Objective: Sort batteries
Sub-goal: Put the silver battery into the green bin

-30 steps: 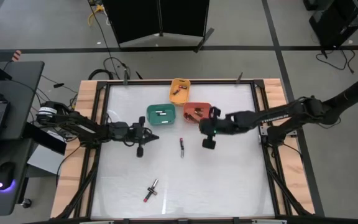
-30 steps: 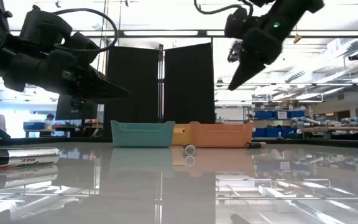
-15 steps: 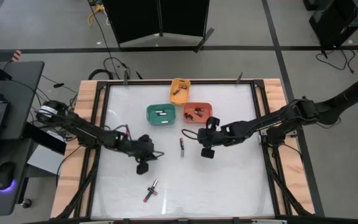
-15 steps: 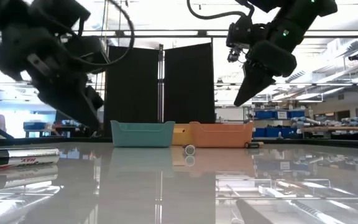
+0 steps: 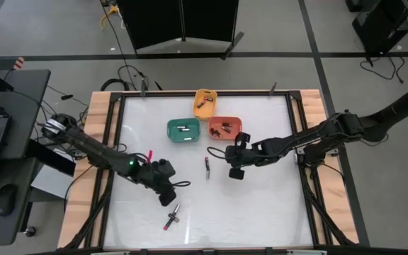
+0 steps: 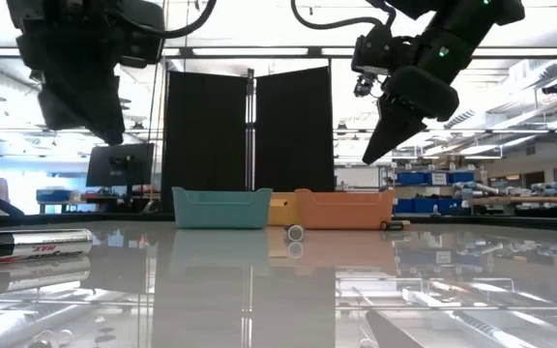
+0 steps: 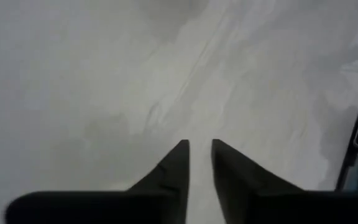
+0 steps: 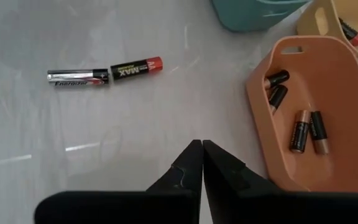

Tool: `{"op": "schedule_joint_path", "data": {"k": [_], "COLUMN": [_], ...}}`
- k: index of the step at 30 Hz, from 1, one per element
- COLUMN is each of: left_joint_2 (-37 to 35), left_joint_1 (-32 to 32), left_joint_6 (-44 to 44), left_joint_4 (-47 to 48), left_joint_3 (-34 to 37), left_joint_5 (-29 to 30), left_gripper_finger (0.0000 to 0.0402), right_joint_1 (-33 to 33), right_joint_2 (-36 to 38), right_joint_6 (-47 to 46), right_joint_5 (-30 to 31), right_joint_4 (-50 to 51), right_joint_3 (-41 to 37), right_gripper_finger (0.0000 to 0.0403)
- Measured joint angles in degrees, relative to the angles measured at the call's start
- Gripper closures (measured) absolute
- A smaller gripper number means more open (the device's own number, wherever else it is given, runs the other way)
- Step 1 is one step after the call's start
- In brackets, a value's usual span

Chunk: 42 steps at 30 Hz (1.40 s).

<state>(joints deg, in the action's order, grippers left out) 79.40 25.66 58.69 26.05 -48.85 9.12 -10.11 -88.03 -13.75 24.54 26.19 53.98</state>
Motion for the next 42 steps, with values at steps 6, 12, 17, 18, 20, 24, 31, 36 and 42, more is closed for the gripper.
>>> {"op": "schedule_joint_path", "data": {"k": [6, 12, 17, 18, 20, 24, 31, 36, 42], "left_joint_2": [4.08, 11.32, 17.11, 18.13, 20.03, 22.81, 24.35, 24.59, 26.24], "left_joint_1": [1.54, 4.57, 6.24, 6.34, 6.35, 6.08, 5.44, 5.42, 4.86], "left_joint_6": [3.43, 6.6, 6.89, 6.87, 6.89, 6.38, 6.26, 6.41, 6.19], "left_joint_4": [-5.17, -6.59, 0.18, 2.74, 7.71, 10.12, 9.48, 8.52, 5.48], "left_joint_3": [-0.04, -3.07, -9.8, -11.31, -13.91, -16.75, -17.81, -17.26, -15.77], "left_joint_5": [-0.83, -2.18, -2.91, -3.01, -3.62, -4.84, -4.97, -4.77, -6.27], "left_gripper_finger": [0.0251, 0.0234, 0.0234, 0.0234, 0.0234, 0.0234, 0.0234, 0.0234, 0.0234], "right_joint_1": [-0.03, -0.53, -1.84, -2.02, -2.28, -2.32, -2.32, -2.32, -2.32], "right_joint_2": [0.0, 0.01, 0.02, 0.02, 0.04, 0.04, 0.04, 0.04, 0.04], "right_joint_6": [0.81, 0.58, 0.45, 0.46, 0.66, 0.69, 0.8, 0.8, 0.82], "right_joint_5": [0.07, 0.09, 0.09, 0.09, 0.09, 0.09, 0.09, 0.09, 0.09], "right_joint_4": [-0.93, -1.16, -1.44, -1.44, -1.5, -1.51, -1.59, -1.6, -1.47], "right_joint_3": [0.0, 0.0, 0.0, 0.0, 0.0, 0.0, 0.0, 0.0, 0.0], "right_gripper_finger": [0.0388, 0.0379, 0.0388, 0.0388, 0.0388, 0.038, 0.0389, 0.0382, 0.0385]}}
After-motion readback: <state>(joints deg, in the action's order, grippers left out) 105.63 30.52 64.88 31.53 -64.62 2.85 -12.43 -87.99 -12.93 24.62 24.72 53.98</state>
